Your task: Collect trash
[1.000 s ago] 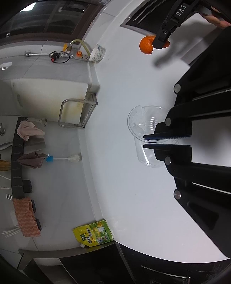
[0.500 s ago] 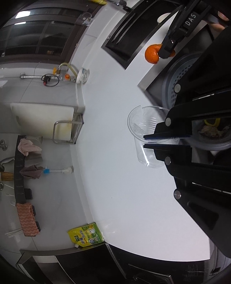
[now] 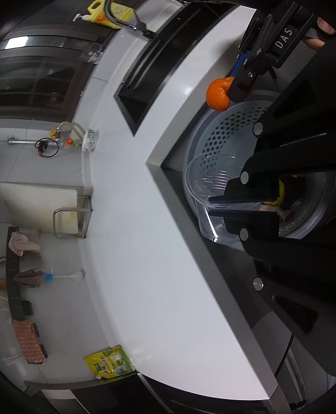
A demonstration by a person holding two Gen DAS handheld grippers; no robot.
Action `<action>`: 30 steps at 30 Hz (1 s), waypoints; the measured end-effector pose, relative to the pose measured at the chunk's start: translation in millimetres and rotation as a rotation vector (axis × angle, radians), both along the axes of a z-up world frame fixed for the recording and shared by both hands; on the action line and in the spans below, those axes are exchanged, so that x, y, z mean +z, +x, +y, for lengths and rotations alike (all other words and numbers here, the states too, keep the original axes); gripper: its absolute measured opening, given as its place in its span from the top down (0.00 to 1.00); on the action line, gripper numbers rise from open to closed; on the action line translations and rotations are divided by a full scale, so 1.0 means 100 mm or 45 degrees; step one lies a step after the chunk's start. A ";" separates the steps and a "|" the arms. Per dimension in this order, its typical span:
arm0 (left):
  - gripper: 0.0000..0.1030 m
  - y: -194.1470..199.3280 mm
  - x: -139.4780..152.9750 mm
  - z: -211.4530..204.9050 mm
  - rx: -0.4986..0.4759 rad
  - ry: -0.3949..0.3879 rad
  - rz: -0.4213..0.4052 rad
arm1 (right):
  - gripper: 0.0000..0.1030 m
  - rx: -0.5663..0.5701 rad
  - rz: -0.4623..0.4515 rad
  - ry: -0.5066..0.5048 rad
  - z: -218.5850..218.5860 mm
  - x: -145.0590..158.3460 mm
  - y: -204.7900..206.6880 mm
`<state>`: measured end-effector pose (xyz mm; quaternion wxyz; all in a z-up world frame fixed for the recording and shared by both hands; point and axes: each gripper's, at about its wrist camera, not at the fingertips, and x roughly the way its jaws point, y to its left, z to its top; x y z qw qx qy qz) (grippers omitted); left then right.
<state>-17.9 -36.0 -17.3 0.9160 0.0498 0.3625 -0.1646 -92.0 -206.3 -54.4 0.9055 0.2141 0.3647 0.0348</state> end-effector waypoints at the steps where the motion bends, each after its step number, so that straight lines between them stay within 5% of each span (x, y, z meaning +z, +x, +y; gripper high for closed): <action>1: 0.95 0.00 -0.04 -0.02 -0.009 0.008 0.015 | 0.76 0.000 0.010 -0.002 0.01 -0.03 -0.01; 10: 0.95 0.11 -0.23 0.04 0.018 0.028 0.104 | 0.74 -0.008 0.073 -0.013 0.01 -0.26 0.08; 15: 0.95 0.14 -0.25 0.07 0.028 0.020 0.119 | 0.55 -0.022 0.064 -0.020 0.01 -0.27 0.10; 23: 0.93 0.20 -0.33 0.08 0.042 0.034 0.170 | 0.50 -0.036 0.081 0.004 -0.06 -0.28 0.14; 25: 0.86 0.22 -0.35 0.09 0.046 0.038 0.181 | 0.50 -0.034 0.084 0.000 -0.06 -0.29 0.14; 27: 0.60 0.22 -0.35 0.11 0.054 0.036 0.174 | 0.49 -0.030 0.085 0.001 -0.05 -0.29 0.15; 28: 0.37 0.21 -0.34 0.13 0.065 0.032 0.157 | 0.49 -0.028 0.084 0.002 -0.05 -0.29 0.15; 30: 0.21 0.19 -0.30 0.17 0.087 0.017 0.108 | 0.49 -0.029 0.084 0.002 -0.06 -0.28 0.16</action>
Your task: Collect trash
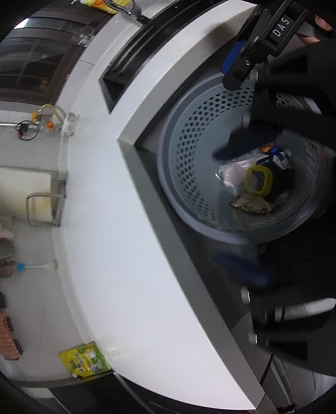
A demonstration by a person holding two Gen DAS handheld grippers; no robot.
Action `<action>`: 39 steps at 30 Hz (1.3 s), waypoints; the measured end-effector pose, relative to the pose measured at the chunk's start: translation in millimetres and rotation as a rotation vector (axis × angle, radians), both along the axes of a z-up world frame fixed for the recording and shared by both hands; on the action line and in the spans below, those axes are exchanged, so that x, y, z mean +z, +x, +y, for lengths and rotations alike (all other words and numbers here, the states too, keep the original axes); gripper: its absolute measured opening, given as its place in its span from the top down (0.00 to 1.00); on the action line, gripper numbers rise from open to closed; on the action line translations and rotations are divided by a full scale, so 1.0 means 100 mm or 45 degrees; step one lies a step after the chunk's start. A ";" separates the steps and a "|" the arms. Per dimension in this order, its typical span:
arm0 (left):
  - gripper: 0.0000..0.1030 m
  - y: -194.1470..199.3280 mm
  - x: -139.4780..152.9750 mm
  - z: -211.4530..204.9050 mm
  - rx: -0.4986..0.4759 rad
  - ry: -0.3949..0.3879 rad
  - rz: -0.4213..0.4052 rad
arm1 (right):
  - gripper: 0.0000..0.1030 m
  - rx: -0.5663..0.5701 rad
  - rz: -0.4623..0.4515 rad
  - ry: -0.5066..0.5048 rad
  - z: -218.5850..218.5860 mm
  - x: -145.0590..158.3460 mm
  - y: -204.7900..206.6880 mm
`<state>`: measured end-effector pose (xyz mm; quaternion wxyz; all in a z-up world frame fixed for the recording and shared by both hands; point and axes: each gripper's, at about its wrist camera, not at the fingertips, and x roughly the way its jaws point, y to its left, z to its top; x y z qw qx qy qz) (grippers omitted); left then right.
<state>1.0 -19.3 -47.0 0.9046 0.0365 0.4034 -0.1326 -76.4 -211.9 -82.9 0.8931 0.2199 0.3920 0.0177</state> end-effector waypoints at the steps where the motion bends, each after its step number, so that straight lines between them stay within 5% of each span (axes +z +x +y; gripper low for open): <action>1: 0.22 -0.01 0.02 0.00 0.002 0.000 -0.017 | 0.49 -0.002 0.000 0.002 -0.01 0.00 0.00; 39: 0.06 -0.03 0.12 0.01 0.045 0.038 -0.051 | 0.44 -0.015 -0.015 0.009 -0.04 0.03 -0.05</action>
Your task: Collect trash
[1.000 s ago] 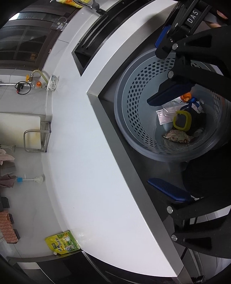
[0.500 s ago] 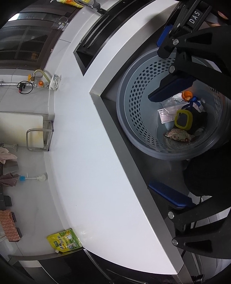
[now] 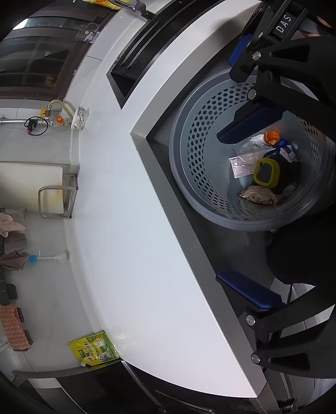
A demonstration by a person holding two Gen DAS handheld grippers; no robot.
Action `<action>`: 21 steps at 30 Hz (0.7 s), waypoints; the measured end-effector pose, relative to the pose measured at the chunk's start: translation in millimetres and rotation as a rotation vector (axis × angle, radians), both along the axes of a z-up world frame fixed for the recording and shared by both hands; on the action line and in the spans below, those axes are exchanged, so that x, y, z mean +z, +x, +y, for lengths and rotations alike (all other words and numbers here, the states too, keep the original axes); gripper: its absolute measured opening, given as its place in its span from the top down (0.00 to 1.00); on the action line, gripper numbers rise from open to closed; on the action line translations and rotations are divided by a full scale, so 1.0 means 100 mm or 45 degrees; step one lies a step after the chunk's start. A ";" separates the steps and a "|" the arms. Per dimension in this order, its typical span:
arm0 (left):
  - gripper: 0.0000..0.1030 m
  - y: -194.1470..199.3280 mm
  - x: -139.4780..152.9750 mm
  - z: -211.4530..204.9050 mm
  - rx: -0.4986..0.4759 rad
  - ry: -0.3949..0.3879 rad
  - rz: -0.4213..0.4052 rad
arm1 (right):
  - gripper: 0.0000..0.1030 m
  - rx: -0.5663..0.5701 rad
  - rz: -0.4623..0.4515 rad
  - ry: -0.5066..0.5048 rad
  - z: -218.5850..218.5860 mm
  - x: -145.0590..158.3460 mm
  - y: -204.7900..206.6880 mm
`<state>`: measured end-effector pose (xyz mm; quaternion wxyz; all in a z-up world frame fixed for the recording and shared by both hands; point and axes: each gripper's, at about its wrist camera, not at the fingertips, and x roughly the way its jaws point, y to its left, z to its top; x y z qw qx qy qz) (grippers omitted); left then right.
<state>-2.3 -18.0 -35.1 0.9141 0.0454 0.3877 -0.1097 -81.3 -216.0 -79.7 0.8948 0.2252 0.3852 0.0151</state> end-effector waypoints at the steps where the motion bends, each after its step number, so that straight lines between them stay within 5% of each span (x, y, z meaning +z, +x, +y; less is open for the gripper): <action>1: 0.06 0.00 0.00 0.00 0.003 0.004 0.000 | 0.44 0.000 0.000 -0.001 0.00 0.00 0.00; 21: 0.06 0.00 -0.01 0.01 0.046 0.038 -0.003 | 0.42 -0.002 -0.007 -0.029 0.02 0.03 -0.04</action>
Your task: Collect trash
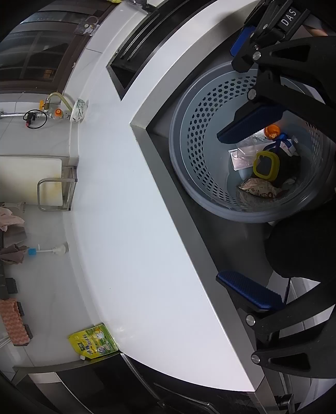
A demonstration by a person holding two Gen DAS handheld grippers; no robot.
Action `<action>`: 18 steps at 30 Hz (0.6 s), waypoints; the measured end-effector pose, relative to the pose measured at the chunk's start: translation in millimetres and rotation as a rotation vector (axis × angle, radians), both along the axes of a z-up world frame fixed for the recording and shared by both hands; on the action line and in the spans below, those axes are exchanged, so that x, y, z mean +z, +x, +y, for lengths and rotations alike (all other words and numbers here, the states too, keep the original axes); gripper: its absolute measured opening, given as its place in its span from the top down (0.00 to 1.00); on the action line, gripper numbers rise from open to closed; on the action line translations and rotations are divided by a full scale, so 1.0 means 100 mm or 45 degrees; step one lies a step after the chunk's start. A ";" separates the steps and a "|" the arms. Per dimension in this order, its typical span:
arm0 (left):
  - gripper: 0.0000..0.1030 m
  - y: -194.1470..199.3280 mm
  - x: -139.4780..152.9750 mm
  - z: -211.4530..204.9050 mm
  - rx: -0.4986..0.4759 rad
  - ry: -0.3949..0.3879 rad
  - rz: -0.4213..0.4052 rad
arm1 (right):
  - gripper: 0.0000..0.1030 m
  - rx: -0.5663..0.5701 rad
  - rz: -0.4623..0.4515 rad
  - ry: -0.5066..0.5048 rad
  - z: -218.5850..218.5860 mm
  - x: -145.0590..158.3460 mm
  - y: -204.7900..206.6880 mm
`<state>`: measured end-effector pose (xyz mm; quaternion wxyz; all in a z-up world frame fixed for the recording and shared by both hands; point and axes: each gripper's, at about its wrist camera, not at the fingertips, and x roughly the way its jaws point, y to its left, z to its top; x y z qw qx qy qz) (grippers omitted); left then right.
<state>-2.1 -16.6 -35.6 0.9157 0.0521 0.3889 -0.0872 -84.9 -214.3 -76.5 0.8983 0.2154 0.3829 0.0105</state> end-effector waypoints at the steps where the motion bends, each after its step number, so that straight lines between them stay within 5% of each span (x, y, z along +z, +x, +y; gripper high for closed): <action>1: 0.06 0.00 0.00 0.00 0.001 0.000 -0.001 | 0.42 0.001 0.000 -0.002 0.00 0.00 0.00; 18: 0.06 0.00 -0.02 0.01 0.000 0.007 0.013 | 0.42 0.004 0.005 -0.008 0.02 0.01 0.00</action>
